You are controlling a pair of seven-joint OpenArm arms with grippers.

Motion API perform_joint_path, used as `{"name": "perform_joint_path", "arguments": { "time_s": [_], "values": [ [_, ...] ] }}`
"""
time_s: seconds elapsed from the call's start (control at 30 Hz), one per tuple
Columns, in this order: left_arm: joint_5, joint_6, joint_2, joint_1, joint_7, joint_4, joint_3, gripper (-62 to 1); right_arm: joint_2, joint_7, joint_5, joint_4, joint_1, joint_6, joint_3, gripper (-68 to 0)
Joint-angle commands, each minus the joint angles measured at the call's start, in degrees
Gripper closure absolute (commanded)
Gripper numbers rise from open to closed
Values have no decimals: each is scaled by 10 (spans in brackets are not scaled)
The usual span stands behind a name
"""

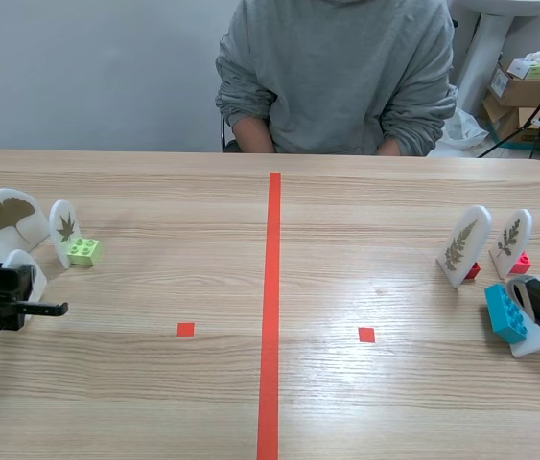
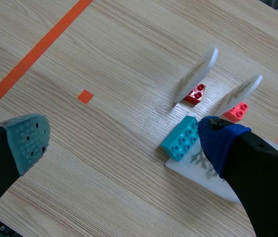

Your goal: Do the leaf sorting experiment

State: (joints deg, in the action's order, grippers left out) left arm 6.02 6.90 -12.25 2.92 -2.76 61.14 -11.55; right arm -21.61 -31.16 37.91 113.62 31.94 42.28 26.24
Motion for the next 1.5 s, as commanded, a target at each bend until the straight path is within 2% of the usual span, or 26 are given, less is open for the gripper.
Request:
{"name": "perform_joint_path", "arguments": {
  "time_s": [0.0, 0.07, 0.27, 0.33, 0.4, 0.47, 0.6, 0.73, 0.83, 0.93, 1.17, 1.23, 1.37, 1.47],
  "values": [
    [1, -6, -10, -8, 13, 0, -2, -27, -6, 4, 6, 1, -7, 4, 3, -615],
    [-2, -18, -10, -13, 16, -13, -2, -27, -6, 4, 6, 1, -7, 4, 3, -615],
    [-25, -18, -10, -17, 21, -25, -2, -36, -6, 4, 6, 1, -7, 4, 3, -615],
    [-27, -18, -10, -17, 23, -25, -2, -113, -6, 4, 6, 1, -7, 4, 3, -615],
    [-27, -18, -10, -17, 26, -25, -2, -243, -6, 4, 6, 1, -7, 4, 3, -615],
    [-27, -18, -10, -17, 27, -25, -2, -344, -6, 4, 6, 1, -7, 4, 3, -615],
    [-27, -17, -10, -17, 30, -25, -2, -452, -6, 4, 6, 1, -7, 4, 3, -615],
    [-27, -16, -10, -14, 34, -21, -2, -526, -6, 4, 6, 1, -7, 4, 3, -615],
    [-27, -16, -10, 5, 43, 11, -2, -542, -6, 4, 6, 1, -7, 4, 3, -615],
    [-27, -17, -10, 40, 47, 74, -4, -542, -6, 4, 6, 1, -7, 4, 3, -615],
    [-27, -16, -10, 169, 64, 301, -14, -542, -6, 4, 6, 1, -7, 4, 3, -615],
    [-27, 3, -10, 209, 64, 360, -13, -542, -6, 4, 6, 1, -7, 4, 3, -615],
    [-22, 68, -19, 272, 67, 432, 0, -542, -6, 5, 6, 1, -7, 4, 3, -615],
    [-20, 81, -32, 306, 73, 461, 26, -542, -6, 7, 6, 1, -7, 4, 3, -615]
  ]
}}
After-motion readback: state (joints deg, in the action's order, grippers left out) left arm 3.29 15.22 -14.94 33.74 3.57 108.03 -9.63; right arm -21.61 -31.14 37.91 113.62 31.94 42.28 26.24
